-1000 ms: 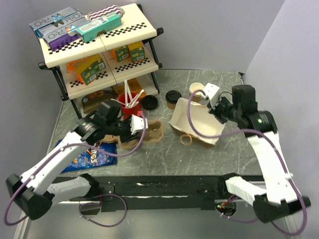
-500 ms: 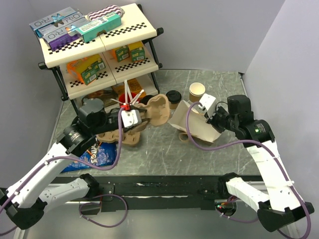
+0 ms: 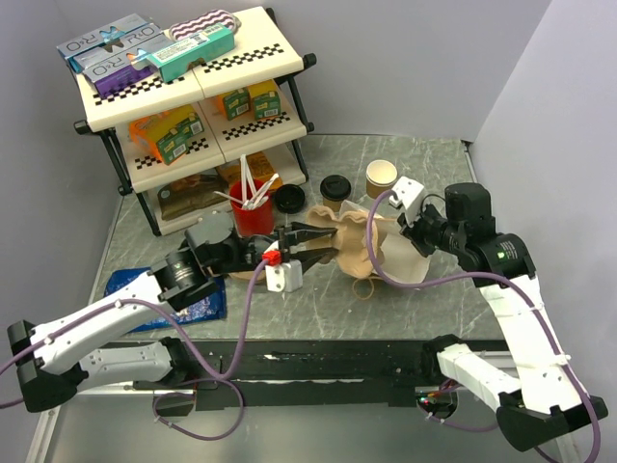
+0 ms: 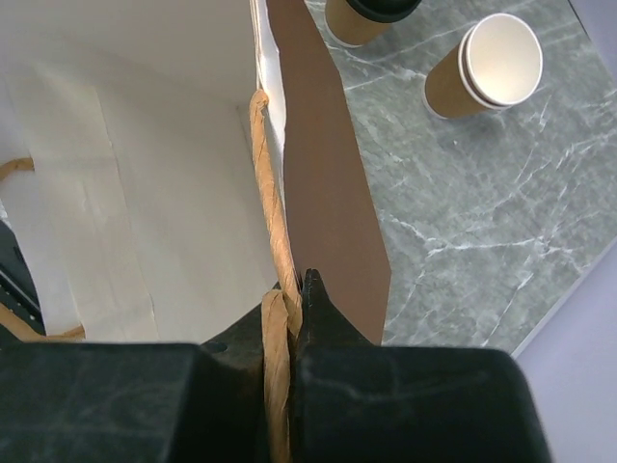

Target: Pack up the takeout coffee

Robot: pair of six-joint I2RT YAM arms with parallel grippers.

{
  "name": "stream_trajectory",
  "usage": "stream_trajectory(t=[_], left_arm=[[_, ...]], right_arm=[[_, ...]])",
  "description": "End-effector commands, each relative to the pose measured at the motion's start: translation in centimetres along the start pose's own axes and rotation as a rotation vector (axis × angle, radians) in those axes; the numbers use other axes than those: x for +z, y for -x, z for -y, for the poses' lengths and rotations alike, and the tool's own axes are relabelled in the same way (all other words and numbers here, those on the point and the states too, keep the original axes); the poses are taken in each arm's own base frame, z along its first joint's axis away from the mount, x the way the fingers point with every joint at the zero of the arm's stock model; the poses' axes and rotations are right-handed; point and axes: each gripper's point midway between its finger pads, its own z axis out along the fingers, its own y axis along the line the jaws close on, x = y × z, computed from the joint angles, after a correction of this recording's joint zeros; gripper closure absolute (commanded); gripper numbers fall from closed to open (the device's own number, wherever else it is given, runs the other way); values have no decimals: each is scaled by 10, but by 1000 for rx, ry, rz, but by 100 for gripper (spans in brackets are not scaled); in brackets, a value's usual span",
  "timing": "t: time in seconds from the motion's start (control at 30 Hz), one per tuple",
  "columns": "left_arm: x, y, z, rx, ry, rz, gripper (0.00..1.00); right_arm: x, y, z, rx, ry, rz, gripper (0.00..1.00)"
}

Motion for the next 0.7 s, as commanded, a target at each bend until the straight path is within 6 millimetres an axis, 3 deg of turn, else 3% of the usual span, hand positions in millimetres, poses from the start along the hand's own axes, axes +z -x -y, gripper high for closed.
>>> stream_trajectory(t=[0.0, 0.33, 0.5, 0.67], left_arm=[[15, 19, -11, 127, 16, 105, 99], [30, 6, 4, 111, -38, 112, 99], [14, -8, -1, 88, 14, 7, 99], [0, -11, 12, 159, -15, 15, 99]], right_arm=[[-9, 16, 6, 62, -27, 61, 100], [-7, 24, 4, 126, 6, 70, 100], [-9, 21, 9, 116, -19, 61, 100], [-9, 22, 8, 92, -5, 66, 100]])
